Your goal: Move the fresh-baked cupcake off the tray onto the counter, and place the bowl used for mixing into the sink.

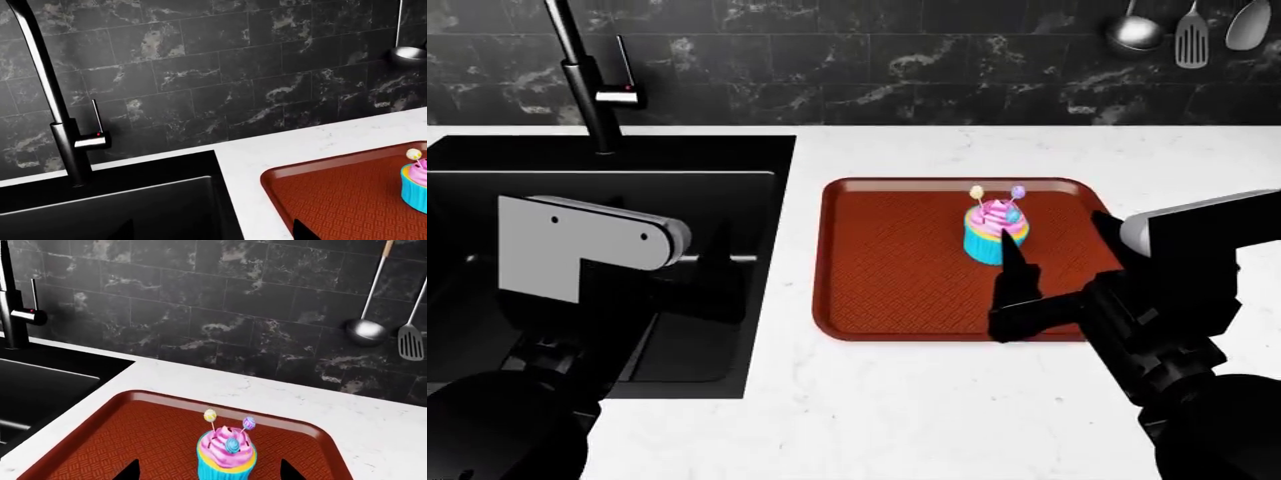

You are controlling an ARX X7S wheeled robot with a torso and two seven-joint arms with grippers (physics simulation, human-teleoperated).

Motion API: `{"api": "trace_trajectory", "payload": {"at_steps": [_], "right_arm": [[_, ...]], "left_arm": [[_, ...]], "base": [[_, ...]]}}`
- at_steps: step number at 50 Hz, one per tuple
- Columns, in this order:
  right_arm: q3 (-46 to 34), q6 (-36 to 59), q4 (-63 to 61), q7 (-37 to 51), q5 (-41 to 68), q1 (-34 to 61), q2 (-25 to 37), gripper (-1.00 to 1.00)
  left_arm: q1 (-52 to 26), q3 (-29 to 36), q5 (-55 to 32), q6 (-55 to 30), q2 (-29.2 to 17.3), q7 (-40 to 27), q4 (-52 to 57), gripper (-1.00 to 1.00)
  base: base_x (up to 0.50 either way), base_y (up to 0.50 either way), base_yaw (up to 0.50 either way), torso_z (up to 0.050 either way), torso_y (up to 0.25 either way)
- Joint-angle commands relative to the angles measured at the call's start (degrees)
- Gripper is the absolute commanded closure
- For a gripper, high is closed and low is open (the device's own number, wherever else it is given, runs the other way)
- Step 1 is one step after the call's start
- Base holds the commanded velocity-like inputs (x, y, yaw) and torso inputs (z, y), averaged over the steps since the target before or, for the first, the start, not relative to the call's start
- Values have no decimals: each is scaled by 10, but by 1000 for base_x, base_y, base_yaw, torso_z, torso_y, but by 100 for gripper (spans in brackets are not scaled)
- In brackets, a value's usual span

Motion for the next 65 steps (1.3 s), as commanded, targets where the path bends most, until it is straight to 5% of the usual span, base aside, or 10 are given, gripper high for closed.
{"api": "trace_trajectory", "payload": {"at_steps": [1, 15, 30, 65], "right_arm": [[-5, -3, 17, 16, -8, -2, -1, -100], [-29, 171, 227, 83, 66, 190, -45, -100], [-127, 66, 340, 9, -23, 234, -32, -100], [-270, -10, 485, -73, -109, 265, -56, -100]], "left_arm": [[-1, 5, -3, 8, -3, -4, -6, -100], [11, 6, -5, 23, -8, -6, -8, -100], [-2, 18, -12, 17, -7, -17, -10, -100], [8, 27, -19, 38, -16, -26, -23, -100]], "base": [[0, 0, 0, 0, 0], [0, 0, 0, 0, 0], [0, 0, 0, 0, 0], [0, 0, 0, 0, 0]]}}
